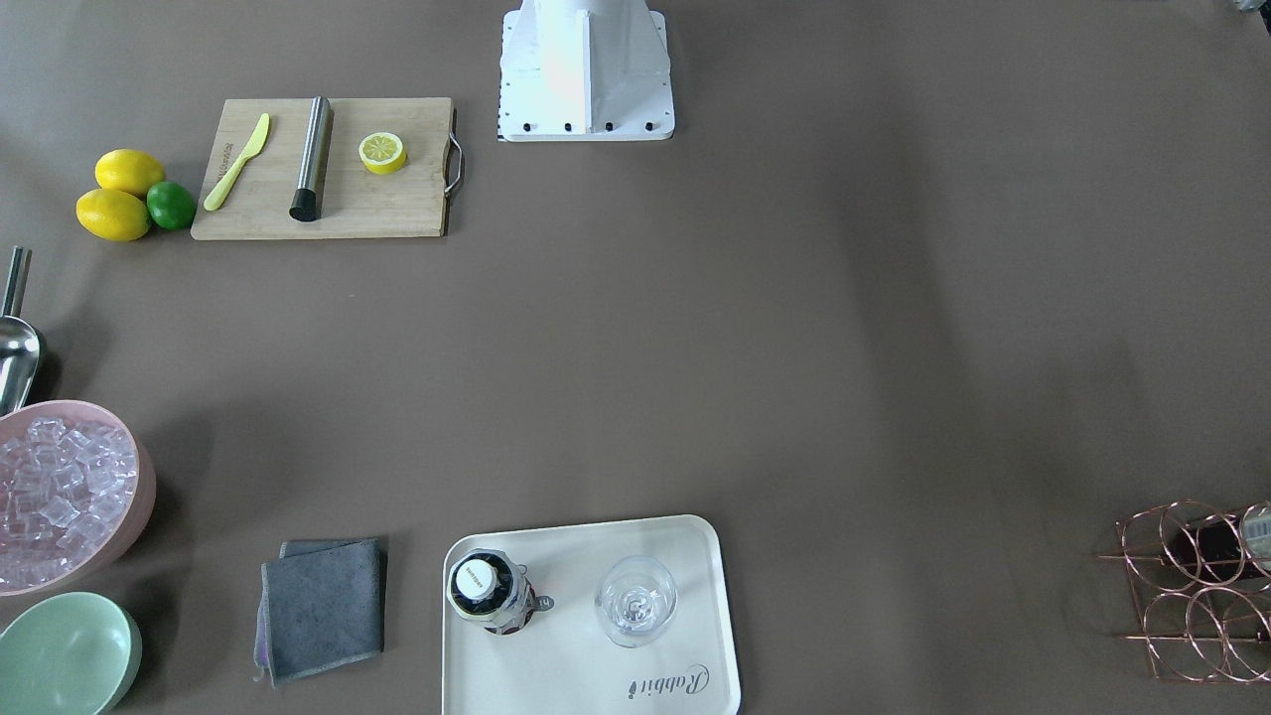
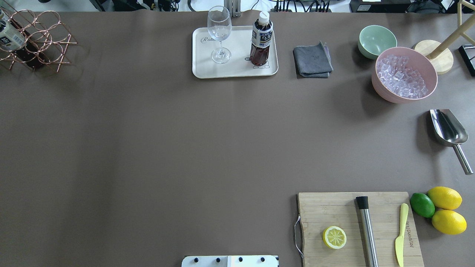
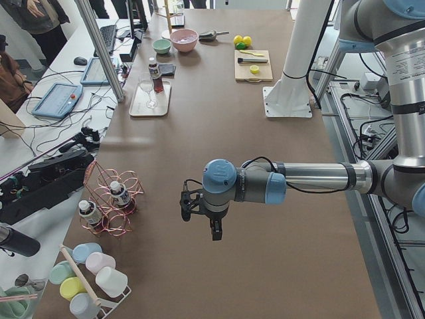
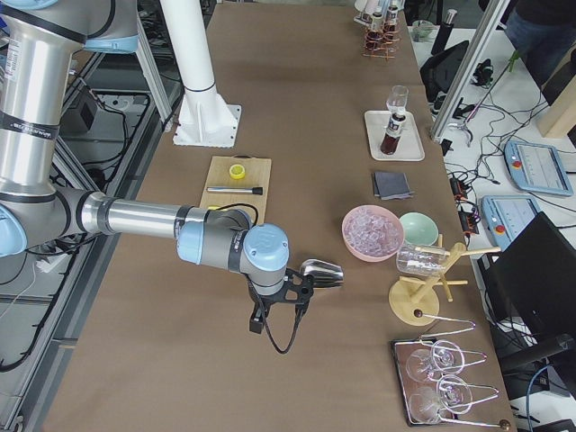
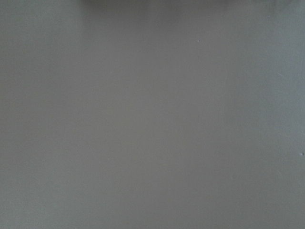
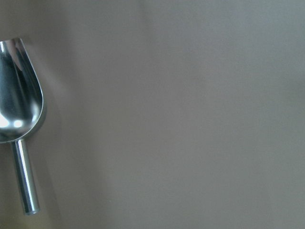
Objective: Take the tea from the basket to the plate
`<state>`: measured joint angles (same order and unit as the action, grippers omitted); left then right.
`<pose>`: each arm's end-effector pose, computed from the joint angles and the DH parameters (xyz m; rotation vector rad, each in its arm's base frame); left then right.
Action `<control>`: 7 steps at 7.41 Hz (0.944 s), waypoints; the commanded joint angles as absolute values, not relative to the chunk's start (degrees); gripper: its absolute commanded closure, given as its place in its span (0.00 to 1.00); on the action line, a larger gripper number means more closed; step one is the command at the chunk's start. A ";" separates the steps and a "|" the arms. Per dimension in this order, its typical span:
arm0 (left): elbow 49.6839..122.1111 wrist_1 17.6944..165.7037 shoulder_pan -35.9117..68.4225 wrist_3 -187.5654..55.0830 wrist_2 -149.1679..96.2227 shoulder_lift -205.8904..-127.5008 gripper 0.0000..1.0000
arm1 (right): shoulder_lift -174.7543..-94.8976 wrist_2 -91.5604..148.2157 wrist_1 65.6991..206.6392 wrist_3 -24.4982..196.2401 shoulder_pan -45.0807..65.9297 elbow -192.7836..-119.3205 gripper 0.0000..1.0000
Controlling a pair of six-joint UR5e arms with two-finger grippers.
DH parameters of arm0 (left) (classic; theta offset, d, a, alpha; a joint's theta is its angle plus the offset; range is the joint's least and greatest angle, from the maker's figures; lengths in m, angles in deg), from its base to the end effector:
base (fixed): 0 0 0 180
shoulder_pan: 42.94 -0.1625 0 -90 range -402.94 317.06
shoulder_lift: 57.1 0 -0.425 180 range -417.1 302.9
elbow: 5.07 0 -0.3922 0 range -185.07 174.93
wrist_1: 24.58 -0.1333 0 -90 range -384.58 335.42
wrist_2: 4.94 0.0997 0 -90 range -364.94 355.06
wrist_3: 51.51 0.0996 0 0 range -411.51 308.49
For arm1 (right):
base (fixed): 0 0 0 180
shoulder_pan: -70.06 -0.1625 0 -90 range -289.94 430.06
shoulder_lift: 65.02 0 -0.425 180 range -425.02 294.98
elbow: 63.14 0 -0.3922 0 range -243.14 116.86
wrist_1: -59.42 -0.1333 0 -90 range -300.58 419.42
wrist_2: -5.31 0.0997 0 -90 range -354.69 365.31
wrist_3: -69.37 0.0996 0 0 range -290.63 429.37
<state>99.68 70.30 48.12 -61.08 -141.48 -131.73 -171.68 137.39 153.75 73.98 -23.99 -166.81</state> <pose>-0.0681 -0.3828 0.6375 0.0098 0.8156 -0.1449 0.0918 -0.3537 0.6761 -0.1257 -0.7339 0.1910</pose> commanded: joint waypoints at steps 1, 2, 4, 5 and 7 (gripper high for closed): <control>99.61 70.34 48.11 -61.09 -141.43 -131.72 0.02 | -167.17 135.65 160.91 74.29 -25.65 -166.77 0.00; 99.52 70.17 48.11 -61.09 -141.35 -131.55 0.02 | -166.45 135.56 161.20 74.20 -25.74 -167.20 0.00; 99.34 69.90 48.03 -61.09 -141.26 -131.19 0.02 | -166.53 136.26 160.85 73.85 -26.10 -167.03 0.00; 99.43 69.90 48.03 -61.09 -141.26 -131.11 0.02 | -166.53 136.26 160.85 73.85 -26.18 -167.29 0.00; 99.34 69.90 47.94 -61.09 -141.17 -131.11 0.02 | -166.53 136.26 161.02 73.85 -26.18 -167.38 0.00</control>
